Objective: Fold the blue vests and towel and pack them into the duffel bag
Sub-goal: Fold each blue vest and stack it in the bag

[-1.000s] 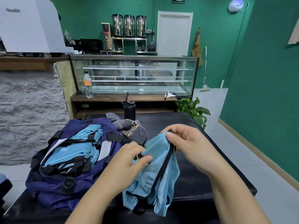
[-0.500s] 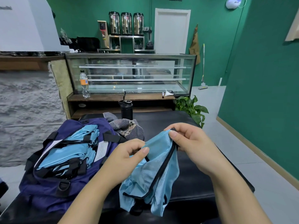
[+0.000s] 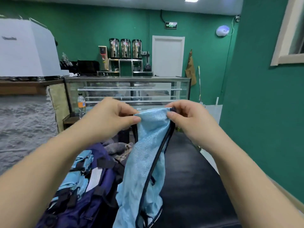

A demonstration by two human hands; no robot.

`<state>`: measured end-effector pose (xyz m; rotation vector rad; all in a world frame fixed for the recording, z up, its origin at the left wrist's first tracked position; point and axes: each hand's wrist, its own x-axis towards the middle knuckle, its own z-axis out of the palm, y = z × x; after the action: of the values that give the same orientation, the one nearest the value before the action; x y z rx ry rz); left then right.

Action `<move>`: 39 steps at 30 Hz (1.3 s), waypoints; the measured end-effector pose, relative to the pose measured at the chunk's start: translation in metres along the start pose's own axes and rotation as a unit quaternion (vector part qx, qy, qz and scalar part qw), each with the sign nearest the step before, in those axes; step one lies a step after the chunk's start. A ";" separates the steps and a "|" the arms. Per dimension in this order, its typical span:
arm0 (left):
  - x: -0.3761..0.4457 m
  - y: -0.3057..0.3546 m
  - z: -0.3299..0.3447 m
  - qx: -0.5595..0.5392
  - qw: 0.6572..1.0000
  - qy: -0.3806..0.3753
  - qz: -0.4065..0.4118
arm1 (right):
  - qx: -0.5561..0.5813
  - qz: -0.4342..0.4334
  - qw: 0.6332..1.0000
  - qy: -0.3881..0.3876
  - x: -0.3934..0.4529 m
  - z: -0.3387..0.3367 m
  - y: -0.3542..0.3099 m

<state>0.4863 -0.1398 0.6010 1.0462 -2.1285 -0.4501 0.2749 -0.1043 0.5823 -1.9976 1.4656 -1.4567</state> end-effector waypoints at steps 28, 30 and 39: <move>0.072 0.092 -0.094 0.049 0.982 0.178 0.043 | -0.070 -0.066 0.995 -0.033 0.118 -0.052 -0.141; 0.073 0.089 -0.091 -0.044 0.985 0.165 0.029 | -0.059 -0.082 0.994 -0.044 0.120 -0.052 -0.137; 0.066 0.077 -0.067 -0.251 0.968 -0.009 -0.008 | -0.035 -0.094 0.993 -0.069 0.122 -0.051 -0.123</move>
<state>0.4658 -0.1449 0.7209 0.7654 -1.8735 -0.9498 0.2997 -0.1329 0.7592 -2.2825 1.3205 -1.3212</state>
